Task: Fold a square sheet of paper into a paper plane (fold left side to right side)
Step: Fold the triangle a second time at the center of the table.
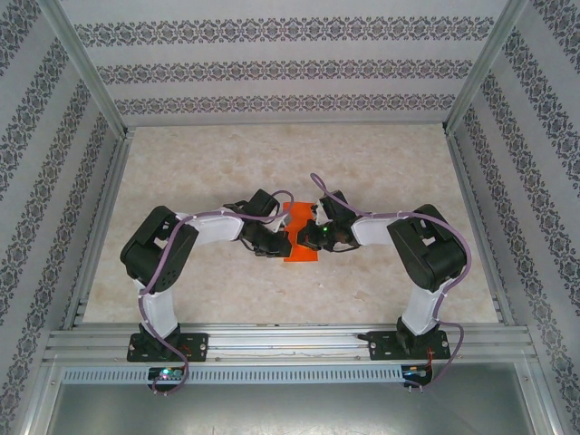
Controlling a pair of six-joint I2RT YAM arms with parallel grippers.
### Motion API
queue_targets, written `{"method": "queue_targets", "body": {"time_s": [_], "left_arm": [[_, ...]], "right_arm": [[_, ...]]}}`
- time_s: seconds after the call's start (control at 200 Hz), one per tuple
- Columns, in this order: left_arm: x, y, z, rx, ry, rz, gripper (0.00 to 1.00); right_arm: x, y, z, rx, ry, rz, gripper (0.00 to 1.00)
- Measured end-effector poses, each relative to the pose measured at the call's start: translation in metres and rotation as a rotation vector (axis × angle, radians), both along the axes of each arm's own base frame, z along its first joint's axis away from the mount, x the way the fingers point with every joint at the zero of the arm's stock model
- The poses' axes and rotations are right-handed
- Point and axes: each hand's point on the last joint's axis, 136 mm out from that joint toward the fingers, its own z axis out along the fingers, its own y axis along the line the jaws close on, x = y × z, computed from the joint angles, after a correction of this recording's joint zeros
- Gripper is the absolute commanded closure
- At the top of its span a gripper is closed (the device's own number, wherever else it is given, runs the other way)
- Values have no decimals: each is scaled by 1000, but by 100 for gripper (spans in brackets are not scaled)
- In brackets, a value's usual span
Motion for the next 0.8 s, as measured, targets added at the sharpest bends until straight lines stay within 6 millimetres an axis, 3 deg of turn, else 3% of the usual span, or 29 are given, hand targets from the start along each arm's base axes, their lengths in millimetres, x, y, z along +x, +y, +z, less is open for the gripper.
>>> {"method": "queue_targets", "body": {"time_s": [0.799], "left_arm": [[1, 2, -6, 21, 6, 14, 91]], "right_arm": [[0, 0, 0, 0, 0, 0, 100]]}}
